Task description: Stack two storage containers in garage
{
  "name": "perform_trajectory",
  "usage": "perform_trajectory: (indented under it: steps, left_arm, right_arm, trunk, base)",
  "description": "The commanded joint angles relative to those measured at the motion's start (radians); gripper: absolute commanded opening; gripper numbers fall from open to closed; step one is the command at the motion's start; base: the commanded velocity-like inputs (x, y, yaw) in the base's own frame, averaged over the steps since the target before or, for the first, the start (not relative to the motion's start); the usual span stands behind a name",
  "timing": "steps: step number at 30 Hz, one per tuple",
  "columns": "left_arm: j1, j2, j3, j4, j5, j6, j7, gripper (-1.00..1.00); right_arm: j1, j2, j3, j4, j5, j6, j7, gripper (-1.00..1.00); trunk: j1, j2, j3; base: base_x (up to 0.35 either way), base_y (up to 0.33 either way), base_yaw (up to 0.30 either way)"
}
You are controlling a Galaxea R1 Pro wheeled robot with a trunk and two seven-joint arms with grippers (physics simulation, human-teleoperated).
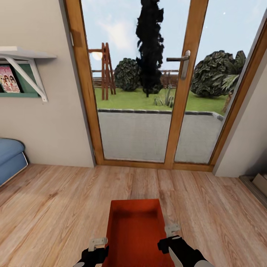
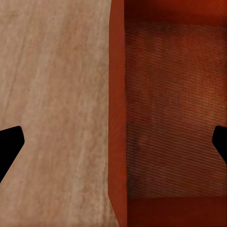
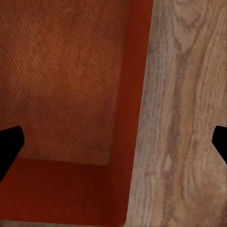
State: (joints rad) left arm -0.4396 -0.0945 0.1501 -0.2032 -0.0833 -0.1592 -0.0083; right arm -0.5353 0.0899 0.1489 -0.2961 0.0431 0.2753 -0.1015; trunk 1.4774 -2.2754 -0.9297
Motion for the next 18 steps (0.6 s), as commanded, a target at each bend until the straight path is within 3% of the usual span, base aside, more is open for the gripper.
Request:
perform_trajectory:
  steps: [1, 18]
  left_arm:
    - [-0.001, -0.001, 0.008, 0.001, -0.009, -0.003, -0.001, 1.00]
    - [-0.001, -0.001, 0.008, 0.001, -0.007, -0.003, -0.001, 1.00]
  right_arm:
    - [0.000, -0.001, 0.005, -0.002, 0.004, 0.008, -0.003, 1.00]
    - [0.000, -0.003, 0.006, -0.003, 0.004, 0.007, -0.003, 1.00]
  trunk:
    - [0.004, -0.008, -0.004]
    - [0.069, -0.127, -0.057]
  base:
    - [0.000, 0.000, 0.000]
    - [0.000, 0.000, 0.000]
